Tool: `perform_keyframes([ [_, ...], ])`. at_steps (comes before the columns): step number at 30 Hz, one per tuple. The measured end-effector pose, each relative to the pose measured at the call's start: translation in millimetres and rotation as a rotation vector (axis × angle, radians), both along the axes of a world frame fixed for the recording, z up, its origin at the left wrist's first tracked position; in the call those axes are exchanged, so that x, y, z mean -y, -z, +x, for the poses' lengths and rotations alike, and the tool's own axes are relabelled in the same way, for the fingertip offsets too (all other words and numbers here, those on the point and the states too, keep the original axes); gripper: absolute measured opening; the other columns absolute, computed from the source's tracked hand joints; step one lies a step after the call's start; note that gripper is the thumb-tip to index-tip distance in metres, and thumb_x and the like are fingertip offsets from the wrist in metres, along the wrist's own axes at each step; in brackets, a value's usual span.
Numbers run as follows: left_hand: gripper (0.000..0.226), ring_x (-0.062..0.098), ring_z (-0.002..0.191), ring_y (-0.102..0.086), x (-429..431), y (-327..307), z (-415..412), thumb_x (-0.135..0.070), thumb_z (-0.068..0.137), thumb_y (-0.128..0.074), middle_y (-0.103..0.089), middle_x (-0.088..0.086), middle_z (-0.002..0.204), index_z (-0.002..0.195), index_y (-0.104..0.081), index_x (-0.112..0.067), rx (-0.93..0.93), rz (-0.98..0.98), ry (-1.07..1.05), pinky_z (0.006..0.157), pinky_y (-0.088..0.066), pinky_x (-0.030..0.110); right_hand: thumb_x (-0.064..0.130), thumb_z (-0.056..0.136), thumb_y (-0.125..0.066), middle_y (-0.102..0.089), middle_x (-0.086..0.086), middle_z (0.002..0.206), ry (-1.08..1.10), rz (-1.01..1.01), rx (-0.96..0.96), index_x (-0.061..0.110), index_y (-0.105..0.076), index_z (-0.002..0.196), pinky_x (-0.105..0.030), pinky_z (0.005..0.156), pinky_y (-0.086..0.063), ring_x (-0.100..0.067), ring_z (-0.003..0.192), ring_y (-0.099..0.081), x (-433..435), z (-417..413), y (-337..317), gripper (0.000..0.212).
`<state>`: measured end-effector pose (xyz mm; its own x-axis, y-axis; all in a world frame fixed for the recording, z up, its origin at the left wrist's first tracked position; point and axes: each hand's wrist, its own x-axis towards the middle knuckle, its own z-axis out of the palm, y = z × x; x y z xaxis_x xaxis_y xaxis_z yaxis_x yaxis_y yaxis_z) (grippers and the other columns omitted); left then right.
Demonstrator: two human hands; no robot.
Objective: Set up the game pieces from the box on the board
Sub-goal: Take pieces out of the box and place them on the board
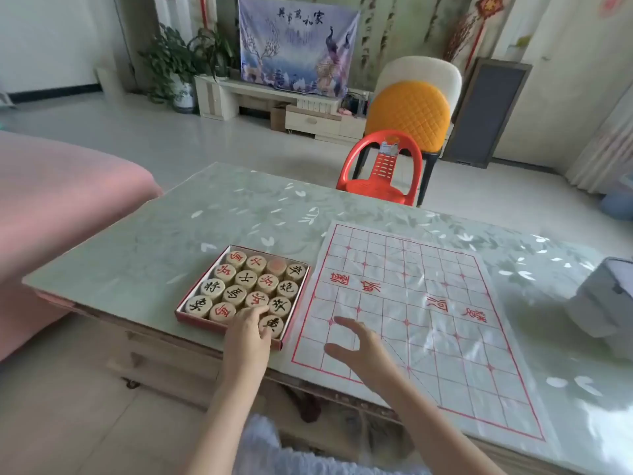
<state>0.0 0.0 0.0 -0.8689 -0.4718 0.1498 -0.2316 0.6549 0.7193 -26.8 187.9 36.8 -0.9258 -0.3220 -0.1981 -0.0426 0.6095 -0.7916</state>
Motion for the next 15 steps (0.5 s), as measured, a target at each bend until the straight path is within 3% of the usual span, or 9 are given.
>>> perform_keyframes([
  [3, 0.033, 0.025, 0.109, -0.05, 6, 8, -13, -0.018, 0.082, -0.065, -0.063, 0.003, 0.115, 0.115, -0.061, -0.018, 0.042, -0.184, -0.055, 0.093, -0.039, 0.035, 0.034, 0.085, -0.062, -0.041, 0.005, 0.141, -0.031, 0.004, -0.074, 0.029, -0.044, 0.132, -0.038, 0.11, -0.026, -0.016, 0.134, -0.027, 16, -20, 11, 0.051],
  [7, 0.036, 0.026, 0.115, -0.039, 7, 7, -22, -0.037, 0.081, -0.065, -0.057, -0.002, 0.122, 0.115, -0.062, -0.025, 0.145, -0.262, -0.077, 0.093, -0.031, 0.035, 0.031, 0.087, -0.06, -0.041, 0.006, 0.14, -0.094, 0.023, -0.157, 0.029, -0.048, 0.13, -0.037, 0.109, -0.024, -0.017, 0.134, -0.021, 42, -41, 18, 0.044],
  [11, 0.045, 0.024, 0.118, -0.031, 8, 6, -27, -0.048, 0.08, -0.062, -0.048, -0.005, 0.127, 0.119, -0.061, -0.026, 0.229, -0.251, -0.072, 0.095, -0.029, 0.031, 0.025, 0.091, -0.055, -0.043, 0.003, 0.136, -0.141, 0.08, -0.237, 0.028, -0.051, 0.129, -0.023, 0.096, -0.019, -0.019, 0.127, -0.023, 62, -59, 28, 0.038],
  [15, 0.046, 0.025, 0.119, -0.028, 11, 8, -29, -0.048, 0.082, -0.06, -0.044, -0.003, 0.129, 0.12, -0.06, -0.024, 0.258, -0.256, -0.058, 0.095, -0.029, 0.032, 0.024, 0.093, -0.049, -0.041, -0.002, 0.132, -0.164, 0.184, -0.267, 0.032, -0.052, 0.128, -0.029, 0.102, -0.023, -0.024, 0.122, -0.025, 77, -69, 39, 0.036],
])
